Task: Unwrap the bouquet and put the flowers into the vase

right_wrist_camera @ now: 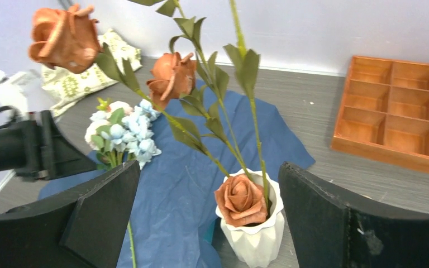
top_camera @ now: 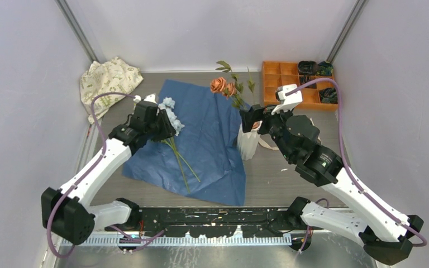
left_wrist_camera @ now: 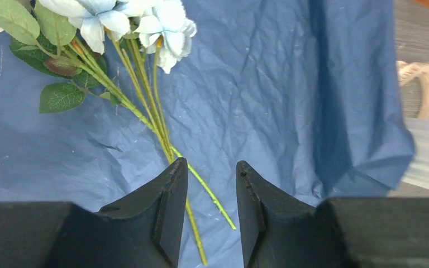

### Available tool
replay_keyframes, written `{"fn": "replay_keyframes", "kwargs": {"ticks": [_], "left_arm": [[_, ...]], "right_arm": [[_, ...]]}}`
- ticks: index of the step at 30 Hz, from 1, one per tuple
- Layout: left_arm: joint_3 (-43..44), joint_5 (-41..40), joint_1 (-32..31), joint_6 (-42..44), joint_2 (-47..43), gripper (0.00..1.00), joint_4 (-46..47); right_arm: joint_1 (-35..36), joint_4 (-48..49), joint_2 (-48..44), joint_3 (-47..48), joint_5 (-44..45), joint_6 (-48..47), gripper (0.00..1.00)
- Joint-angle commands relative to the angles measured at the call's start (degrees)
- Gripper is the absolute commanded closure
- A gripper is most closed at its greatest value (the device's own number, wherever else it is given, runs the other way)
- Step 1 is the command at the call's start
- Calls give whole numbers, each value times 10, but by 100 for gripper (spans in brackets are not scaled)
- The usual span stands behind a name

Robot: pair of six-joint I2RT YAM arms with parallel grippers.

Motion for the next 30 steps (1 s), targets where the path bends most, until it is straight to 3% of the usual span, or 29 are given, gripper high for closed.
{"fn": "replay_keyframes", "kwargs": {"ticks": [1,4,9,11,16,21,30], "left_arm": [[18,-47,-2,-2,45,63,32],[20,-73,-2,-12,83,66,32],[20,-82,-1,-11,147,70,61],[33,-88,-1,-6,180,72,61],[64,-95,2,-1,239,72,58],[97,-89,16,-2,283,64,44],[131,-104,28,-4,279,57,11]], "right_arm": [[-2,1,-20,22,-60,5,0],[-1,-9,-21,27,-69,9,2],[-1,-10,-23,24,-69,9,15],[-1,-10,-22,23,-69,9,17],[-1,-13,-20,20,-59,6,16],[-2,-16,-18,17,-49,1,11],[-2,-10,-7,10,-38,-5,7]]}}
